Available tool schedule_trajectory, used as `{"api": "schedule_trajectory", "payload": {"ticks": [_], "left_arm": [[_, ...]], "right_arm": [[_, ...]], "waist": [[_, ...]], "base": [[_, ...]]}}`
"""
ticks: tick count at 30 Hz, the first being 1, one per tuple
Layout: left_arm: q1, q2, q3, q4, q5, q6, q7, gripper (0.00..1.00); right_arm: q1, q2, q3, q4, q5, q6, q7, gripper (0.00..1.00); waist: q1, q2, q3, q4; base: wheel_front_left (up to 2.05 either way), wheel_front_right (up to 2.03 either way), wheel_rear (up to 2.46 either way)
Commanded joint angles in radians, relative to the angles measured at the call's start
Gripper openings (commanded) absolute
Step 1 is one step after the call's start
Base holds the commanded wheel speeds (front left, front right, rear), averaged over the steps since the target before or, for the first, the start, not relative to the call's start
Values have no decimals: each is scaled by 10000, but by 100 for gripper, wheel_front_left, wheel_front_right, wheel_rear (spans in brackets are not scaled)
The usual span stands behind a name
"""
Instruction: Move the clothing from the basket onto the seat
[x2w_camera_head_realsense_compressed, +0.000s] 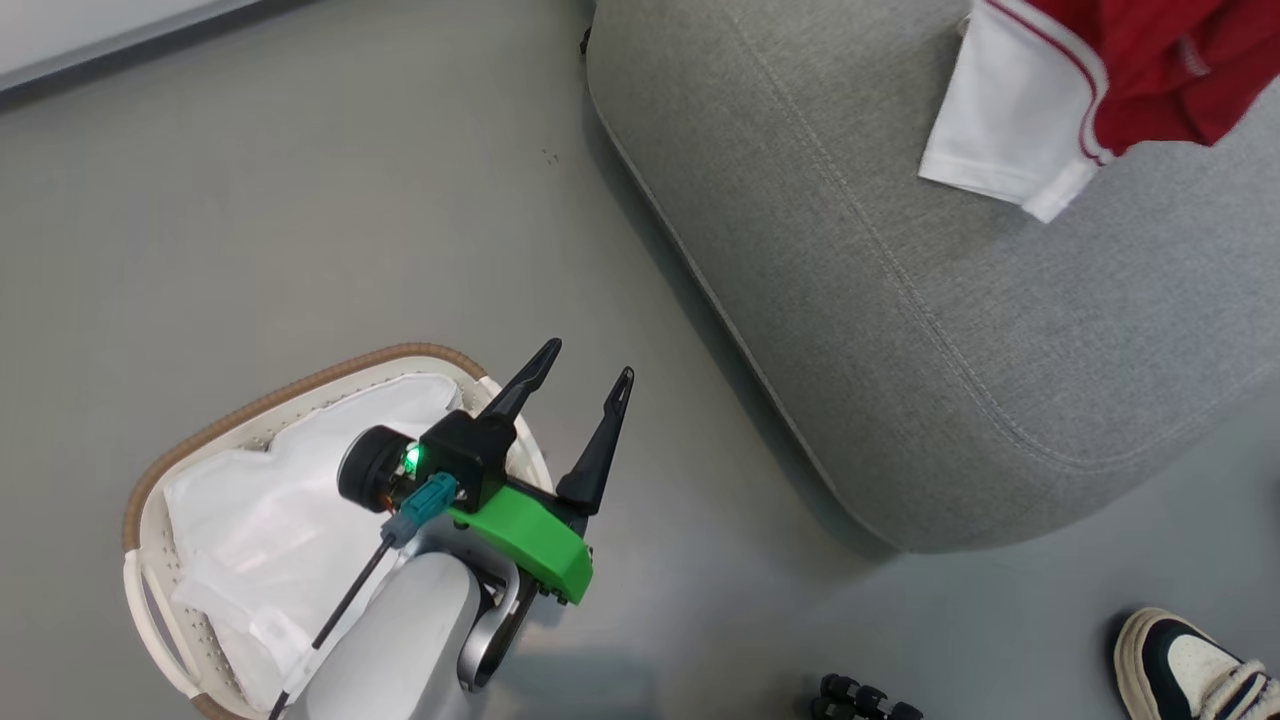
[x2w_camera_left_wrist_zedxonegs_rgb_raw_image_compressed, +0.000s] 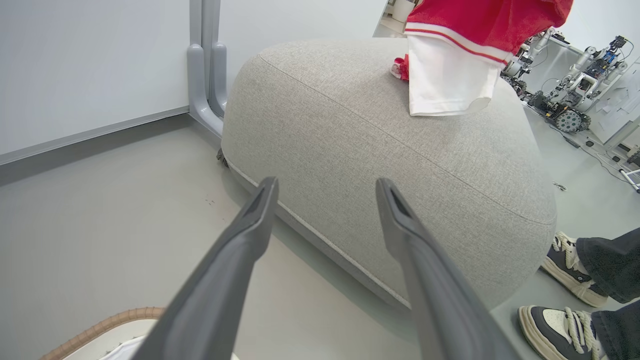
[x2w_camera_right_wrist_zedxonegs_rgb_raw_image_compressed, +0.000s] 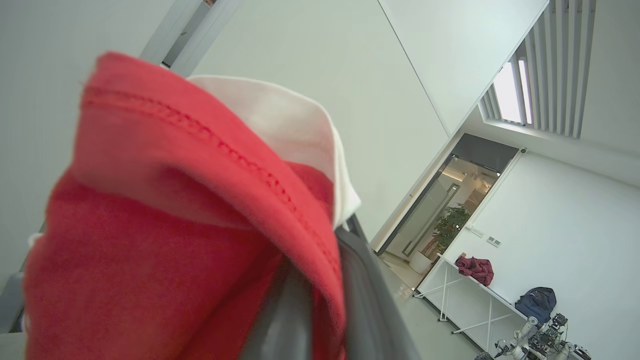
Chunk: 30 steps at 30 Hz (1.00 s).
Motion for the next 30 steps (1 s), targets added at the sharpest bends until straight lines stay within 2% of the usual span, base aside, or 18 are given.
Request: {"api": "schedule_trajectory", "payload": {"ticks": [1, 7, 10, 18, 23, 27, 28, 29, 30], "left_arm": [[-244, 126, -74, 18, 22, -33, -7, 100], [-779, 239, -319, 84, 79, -33, -7, 100], [-1005, 272, -303, 72, 99, -33, -7, 100], [-1256, 275, -68, 10, 289, -33, -7, 100], [-1232, 173, 200, -54, 357, -33, -7, 100], [-1113, 150, 330, -70, 396, -34, -6, 100], [-1093, 147, 358, -62, 409, -34, -6, 100], [-1071, 135, 408, -51, 420, -34, -7, 100], [-1056, 115, 486, -56, 440, -34, -7, 100]], "right_arm": [[-299, -125, -347, 369, -197, -18, -47, 0], [-881, -668, -2048, 1994, -1208, -18, -48, 0], [-871, -744, -2861, 2605, -1938, -16, -48, 0], [-41, 216, -4170, 3357, -2726, -18, -47, 0], [1031, 974, -4456, 3465, -2694, -18, -48, 0], [1882, 1714, -4515, 3087, -2391, -18, -47, 0], [2071, 1865, -4497, 2942, -2309, -18, -48, 5], [2310, 2033, -4485, 2720, -2192, -18, -47, 41], [2532, 2189, -4428, 2461, -2054, -18, -47, 95]], "waist": [[0, -1, 598, 592], [0, -1, 1396, 1265], [0, -1, 1783, 1580], [0, -1, 2550, 2061], [0, -1, 2649, 2225], [0, -1, 2634, 2233], [0, -1, 2622, 2225], [0, -1, 2592, 2213], [0, -1, 2550, 2204]], "base": [[0, 0, 0], [0, 0, 0], [0, 0, 0], [0, 0, 0], [0, 0, 0], [0, 0, 0], [0, 0, 0], [0, 0, 0], [0, 0, 0]]}}
